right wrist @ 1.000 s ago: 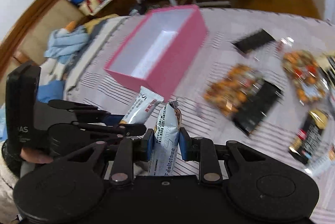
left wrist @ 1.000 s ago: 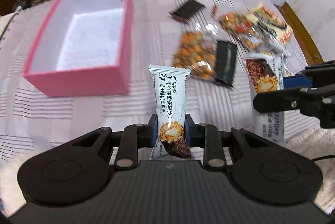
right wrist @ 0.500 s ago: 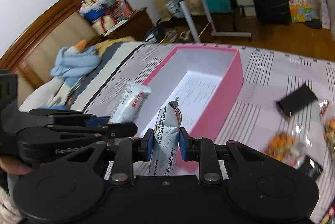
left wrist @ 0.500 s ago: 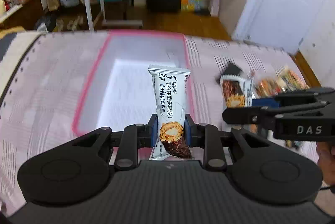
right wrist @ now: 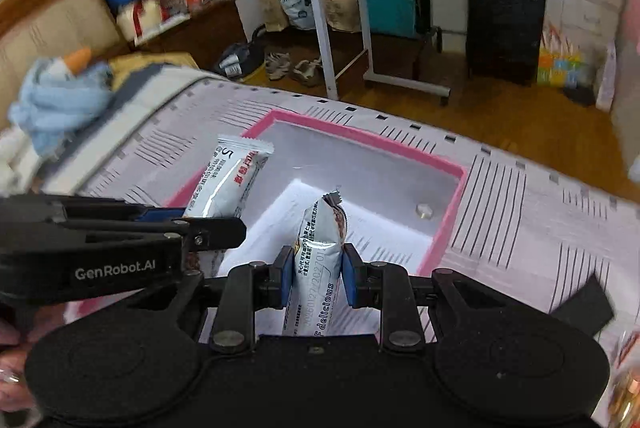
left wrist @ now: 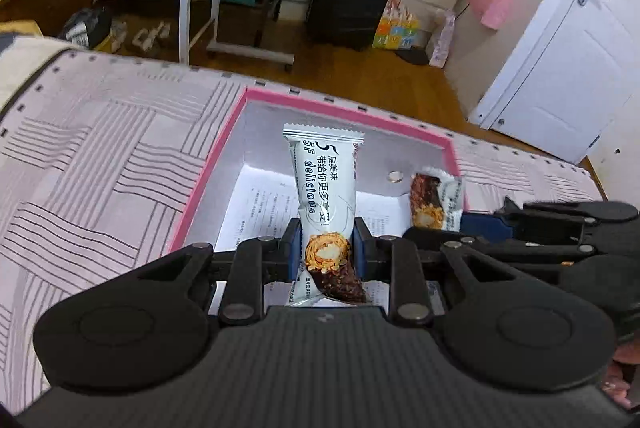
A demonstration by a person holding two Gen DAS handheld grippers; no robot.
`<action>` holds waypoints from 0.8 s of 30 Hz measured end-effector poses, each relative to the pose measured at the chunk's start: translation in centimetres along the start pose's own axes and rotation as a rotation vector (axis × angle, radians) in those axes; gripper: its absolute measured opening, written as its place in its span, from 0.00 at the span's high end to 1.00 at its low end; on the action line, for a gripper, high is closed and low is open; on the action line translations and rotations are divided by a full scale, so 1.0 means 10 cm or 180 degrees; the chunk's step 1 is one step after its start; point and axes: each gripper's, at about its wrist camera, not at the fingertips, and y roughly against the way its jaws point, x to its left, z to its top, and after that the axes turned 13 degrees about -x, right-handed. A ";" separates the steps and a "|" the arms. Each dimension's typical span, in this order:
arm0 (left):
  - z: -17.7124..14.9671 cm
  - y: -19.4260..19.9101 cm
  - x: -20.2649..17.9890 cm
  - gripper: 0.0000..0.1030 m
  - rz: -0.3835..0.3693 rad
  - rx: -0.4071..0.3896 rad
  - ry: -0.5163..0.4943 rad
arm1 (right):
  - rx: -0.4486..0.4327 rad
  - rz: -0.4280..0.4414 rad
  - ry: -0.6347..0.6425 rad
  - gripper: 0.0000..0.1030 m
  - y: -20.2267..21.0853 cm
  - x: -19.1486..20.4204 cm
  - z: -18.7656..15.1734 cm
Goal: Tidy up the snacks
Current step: 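Carry both white bars over the pink box and open both tools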
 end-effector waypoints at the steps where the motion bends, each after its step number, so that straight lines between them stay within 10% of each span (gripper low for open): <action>1: 0.00 -0.08 0.02 0.76 0.0011 0.0062 0.0015 | 0.0036 -0.0024 0.0010 0.71 -0.08 -0.01 0.01; 12: -0.03 -0.59 0.16 0.73 0.0110 0.0459 0.0410 | 0.0080 -0.0208 -0.0113 0.68 -0.32 -0.18 0.00; 24: 0.05 0.05 -0.37 0.55 0.0015 0.0275 -0.0213 | -0.0276 0.0138 -0.0533 0.62 0.83 -0.40 0.02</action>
